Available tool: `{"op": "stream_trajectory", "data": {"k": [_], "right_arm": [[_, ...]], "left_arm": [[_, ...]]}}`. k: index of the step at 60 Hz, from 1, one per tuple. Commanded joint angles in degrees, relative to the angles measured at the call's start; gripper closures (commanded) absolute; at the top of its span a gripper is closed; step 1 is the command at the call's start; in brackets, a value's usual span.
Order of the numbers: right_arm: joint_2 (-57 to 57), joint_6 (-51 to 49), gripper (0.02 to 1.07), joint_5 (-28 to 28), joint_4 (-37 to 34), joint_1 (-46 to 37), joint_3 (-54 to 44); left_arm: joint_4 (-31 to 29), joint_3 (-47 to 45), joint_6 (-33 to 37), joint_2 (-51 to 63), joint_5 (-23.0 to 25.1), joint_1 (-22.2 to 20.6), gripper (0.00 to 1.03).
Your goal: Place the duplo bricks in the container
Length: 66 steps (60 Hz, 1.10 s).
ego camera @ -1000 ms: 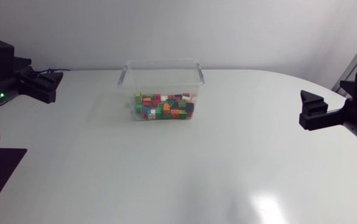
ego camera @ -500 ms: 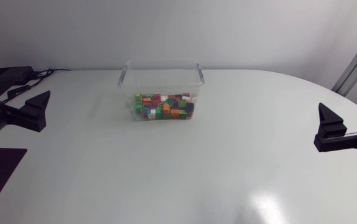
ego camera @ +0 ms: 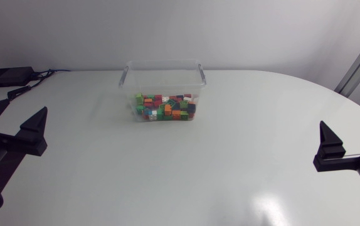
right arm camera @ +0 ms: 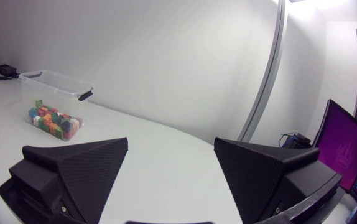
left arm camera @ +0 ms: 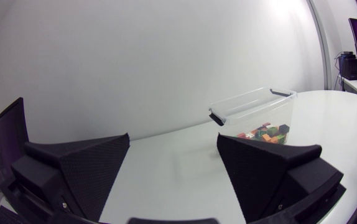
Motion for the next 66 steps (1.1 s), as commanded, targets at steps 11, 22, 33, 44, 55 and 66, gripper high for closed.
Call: {"op": "stream_trajectory", "data": {"k": [11, 22, 33, 44, 55, 66], "right_arm": [[-3.03, 5.84, 0.07, -3.49, 2.01, -1.56, -5.23], [-5.09, 9.54, 0.07, -6.16, 3.34, -2.43, -8.31], [-7.07, 13.07, 0.07, -8.71, 4.61, -3.26, -11.25], [-9.07, 16.64, 0.07, -11.29, 5.89, -4.11, -14.22], [-9.3, 17.06, 0.07, -11.6, 6.04, -4.21, -14.57], [-9.3, 17.06, 0.07, -11.6, 6.04, -4.21, -14.57]], "left_arm": [[-2.63, -5.65, -5.94, -7.53, -2.61, -2.76, 0.06], [-4.7, -9.03, -9.1, -12.97, -4.58, -4.68, 0.07], [-6.68, -12.26, -12.12, -18.18, -6.46, -6.51, 0.07], [-8.67, -15.52, -15.17, -23.44, -8.36, -8.36, 0.08], [-8.91, -15.9, -15.53, -24.05, -8.58, -8.58, 0.09], [-8.91, -15.9, -15.53, -24.05, -8.58, -8.58, 0.09]]}}
